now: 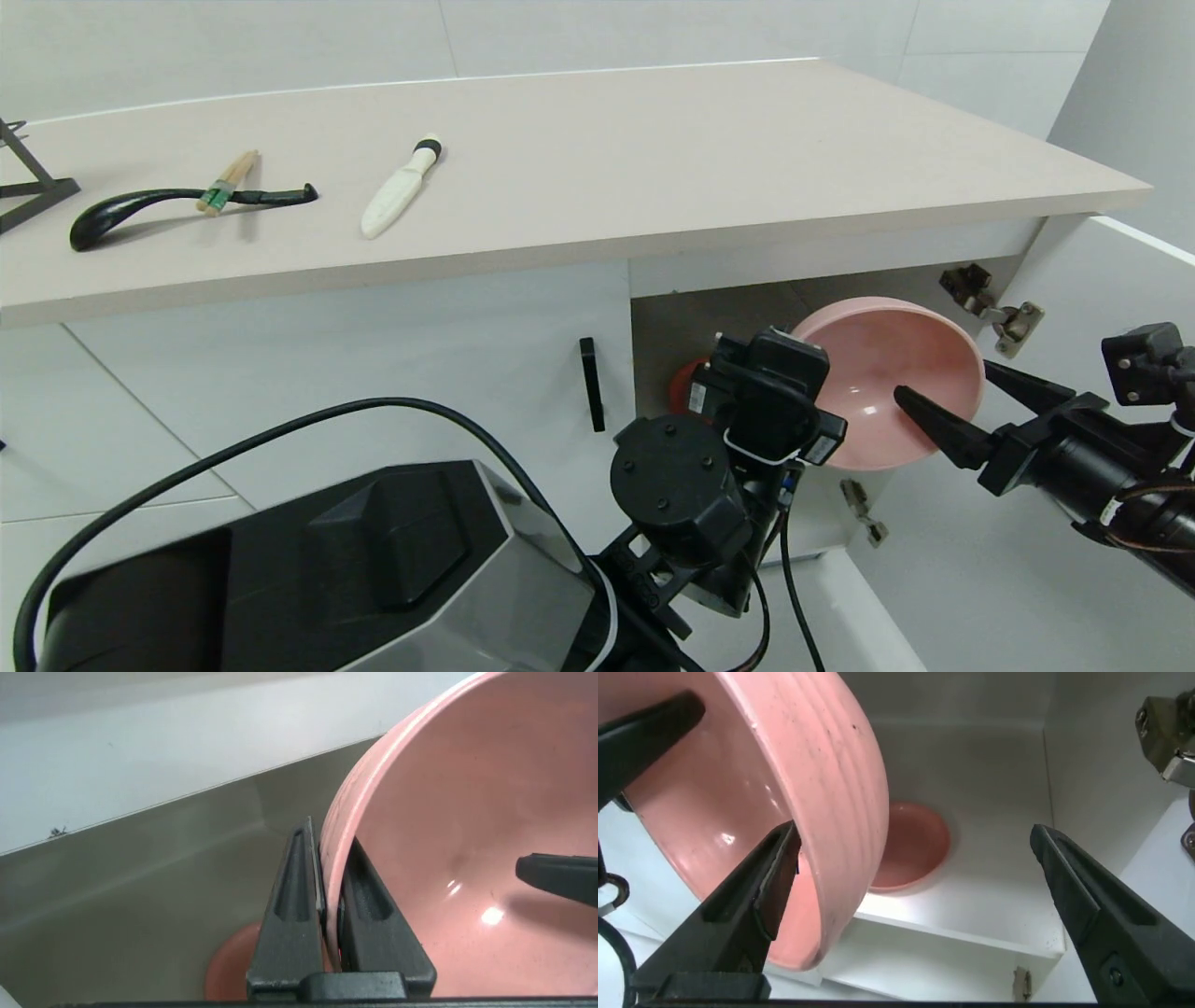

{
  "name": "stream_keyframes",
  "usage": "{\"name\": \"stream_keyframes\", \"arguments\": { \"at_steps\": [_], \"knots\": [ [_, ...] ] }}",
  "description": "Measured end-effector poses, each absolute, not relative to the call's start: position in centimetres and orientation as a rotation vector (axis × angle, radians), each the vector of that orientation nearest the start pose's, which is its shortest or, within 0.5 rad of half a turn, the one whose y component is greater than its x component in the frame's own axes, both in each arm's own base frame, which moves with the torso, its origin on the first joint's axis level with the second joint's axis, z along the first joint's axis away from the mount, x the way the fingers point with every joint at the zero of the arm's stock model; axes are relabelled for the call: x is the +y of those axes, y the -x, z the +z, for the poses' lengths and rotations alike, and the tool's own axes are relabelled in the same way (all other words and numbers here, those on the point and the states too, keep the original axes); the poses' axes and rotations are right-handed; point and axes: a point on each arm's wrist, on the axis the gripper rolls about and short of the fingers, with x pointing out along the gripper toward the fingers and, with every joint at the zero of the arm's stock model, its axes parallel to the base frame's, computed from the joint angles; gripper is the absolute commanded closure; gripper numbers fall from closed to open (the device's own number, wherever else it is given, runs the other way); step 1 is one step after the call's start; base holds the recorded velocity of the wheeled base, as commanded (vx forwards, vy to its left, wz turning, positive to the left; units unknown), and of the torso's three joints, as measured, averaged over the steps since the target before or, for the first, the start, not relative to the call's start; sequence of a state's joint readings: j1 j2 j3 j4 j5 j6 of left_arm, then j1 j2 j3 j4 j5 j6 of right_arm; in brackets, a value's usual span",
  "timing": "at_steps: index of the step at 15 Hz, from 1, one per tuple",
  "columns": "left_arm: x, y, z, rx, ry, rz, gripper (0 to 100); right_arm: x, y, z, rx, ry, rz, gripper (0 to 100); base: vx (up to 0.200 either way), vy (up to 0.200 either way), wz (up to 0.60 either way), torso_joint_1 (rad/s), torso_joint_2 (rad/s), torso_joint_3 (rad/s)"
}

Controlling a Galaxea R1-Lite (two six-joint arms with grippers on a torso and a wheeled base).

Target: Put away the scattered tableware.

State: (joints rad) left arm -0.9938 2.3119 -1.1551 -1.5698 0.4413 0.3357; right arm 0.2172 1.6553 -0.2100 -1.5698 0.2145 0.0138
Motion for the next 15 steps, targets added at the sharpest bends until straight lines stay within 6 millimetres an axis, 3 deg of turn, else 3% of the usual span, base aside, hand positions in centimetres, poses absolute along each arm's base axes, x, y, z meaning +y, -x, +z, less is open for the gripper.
{"name": "stream_keyframes", "arguments": {
  "at_steps": [1,2,5,9,10,15],
  "knots": [
    [-35.8,-24.5,13.2,-0.4,-0.05,-0.483,100,5.3,-21.7,14.8,-0.125,-0.013,0.432,0,0.0,0.0,0.0,0.0,0.0,0.0],
    [-35.9,-24.4,13.2,-0.4,-0.049,-0.485,100,5.3,-21.6,14.9,-0.128,-0.012,0.432,100,0.0,0.0,0.0,0.0,0.0,0.0],
    [-36.0,-24.2,13.2,-0.4,-0.049,-0.491,100,5.6,-21.4,15.0,-0.133,-0.013,0.449,100,0.0,0.0,0.0,0.0,0.0,0.0],
    [-36.1,-24.1,13.2,-0.403,-0.044,-0.488,100,7.7,-20.2,14.9,-0.124,-0.021,0.539,100,0.0,0.0,0.0,0.0,0.0,0.0],
    [-36.0,-24.2,13.2,-0.4,-0.045,-0.485,0,7.9,-20.0,14.9,-0.128,-0.021,0.556,100,0.0,0.0,0.0,0.0,0.0,0.0],
    [-35.3,-23.5,13.3,-0.381,-0.062,-0.504,0,7.3,-20.1,15.3,-0.148,-0.018,0.549,100,0.0,0.0,0.0,0.0,0.0,0.0]
  ]
}}
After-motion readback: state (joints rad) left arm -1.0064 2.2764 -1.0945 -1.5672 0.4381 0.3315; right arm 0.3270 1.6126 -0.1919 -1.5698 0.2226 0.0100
